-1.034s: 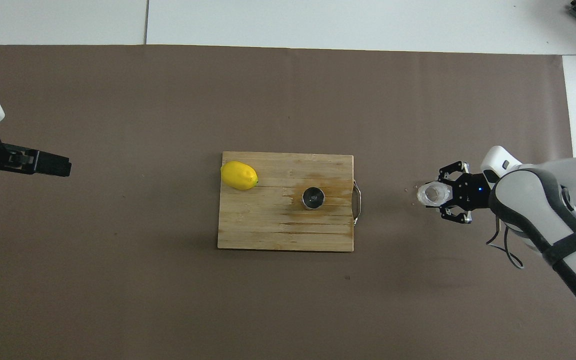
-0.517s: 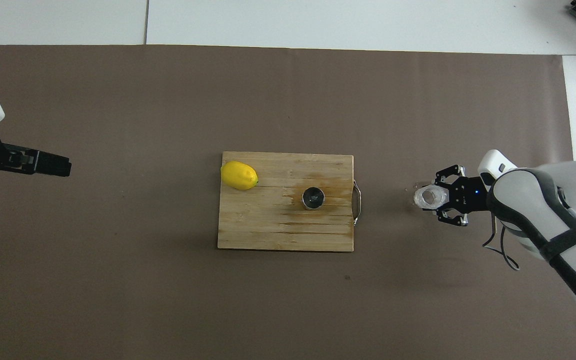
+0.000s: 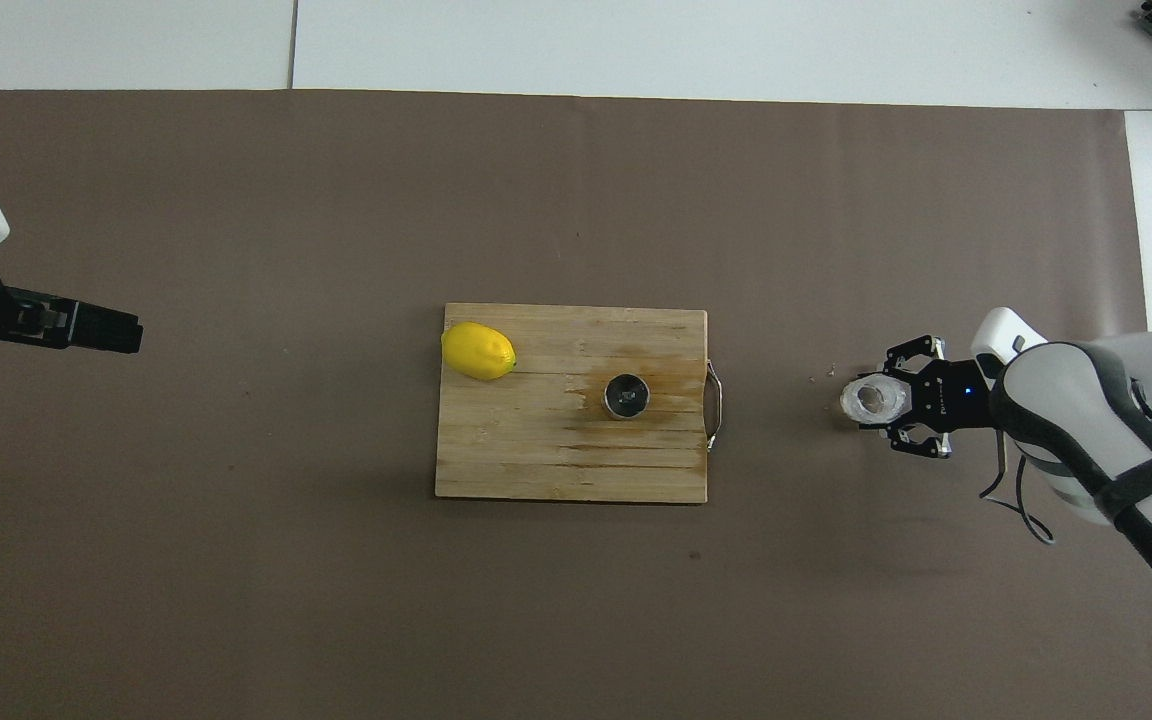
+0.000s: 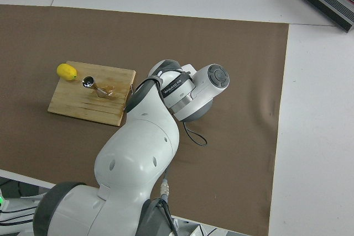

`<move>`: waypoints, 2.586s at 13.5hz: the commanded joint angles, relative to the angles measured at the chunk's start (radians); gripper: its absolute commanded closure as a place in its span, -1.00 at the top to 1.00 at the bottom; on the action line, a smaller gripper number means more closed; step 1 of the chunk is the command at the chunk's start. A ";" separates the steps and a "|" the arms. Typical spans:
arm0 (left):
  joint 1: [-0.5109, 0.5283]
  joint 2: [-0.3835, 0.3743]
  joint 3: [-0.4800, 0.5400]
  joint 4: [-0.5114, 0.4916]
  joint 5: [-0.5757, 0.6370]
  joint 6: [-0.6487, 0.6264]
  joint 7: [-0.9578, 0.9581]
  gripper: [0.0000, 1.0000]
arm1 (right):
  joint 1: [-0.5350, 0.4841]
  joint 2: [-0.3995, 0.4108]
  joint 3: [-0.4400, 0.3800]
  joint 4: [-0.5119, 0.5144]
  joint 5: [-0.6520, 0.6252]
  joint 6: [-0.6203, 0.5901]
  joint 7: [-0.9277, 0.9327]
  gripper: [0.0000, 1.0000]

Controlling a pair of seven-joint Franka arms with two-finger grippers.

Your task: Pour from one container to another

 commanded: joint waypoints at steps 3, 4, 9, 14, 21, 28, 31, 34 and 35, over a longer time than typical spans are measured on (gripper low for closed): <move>0.009 -0.014 -0.006 -0.012 0.008 -0.006 0.012 1.00 | -0.011 -0.033 0.012 0.001 0.034 -0.008 -0.014 1.00; 0.009 -0.014 -0.006 -0.012 0.008 -0.006 0.012 1.00 | -0.010 -0.055 0.012 0.001 0.034 -0.014 0.003 1.00; 0.009 -0.014 -0.006 -0.012 0.008 -0.006 0.012 1.00 | -0.008 -0.174 0.007 0.004 -0.006 -0.057 0.152 1.00; 0.009 -0.014 -0.006 -0.012 0.008 -0.006 0.012 1.00 | 0.019 -0.223 0.019 0.114 -0.237 -0.065 0.449 1.00; 0.009 -0.014 -0.006 -0.012 0.008 -0.006 0.012 1.00 | 0.143 -0.247 0.021 0.323 -0.555 -0.219 1.122 1.00; 0.010 -0.014 -0.006 -0.012 0.008 -0.006 0.011 1.00 | 0.153 -0.248 0.021 0.433 -0.619 -0.299 1.739 1.00; 0.010 -0.014 -0.006 -0.012 0.008 -0.006 0.012 1.00 | 0.156 -0.242 0.021 0.481 -0.652 -0.345 1.977 1.00; 0.009 -0.014 -0.006 -0.012 0.008 -0.006 0.011 1.00 | 0.154 -0.208 0.021 0.574 -0.658 -0.445 2.214 1.00; 0.009 -0.014 -0.006 -0.012 0.008 -0.006 0.011 1.00 | 0.156 -0.205 0.021 0.588 -0.685 -0.457 2.281 1.00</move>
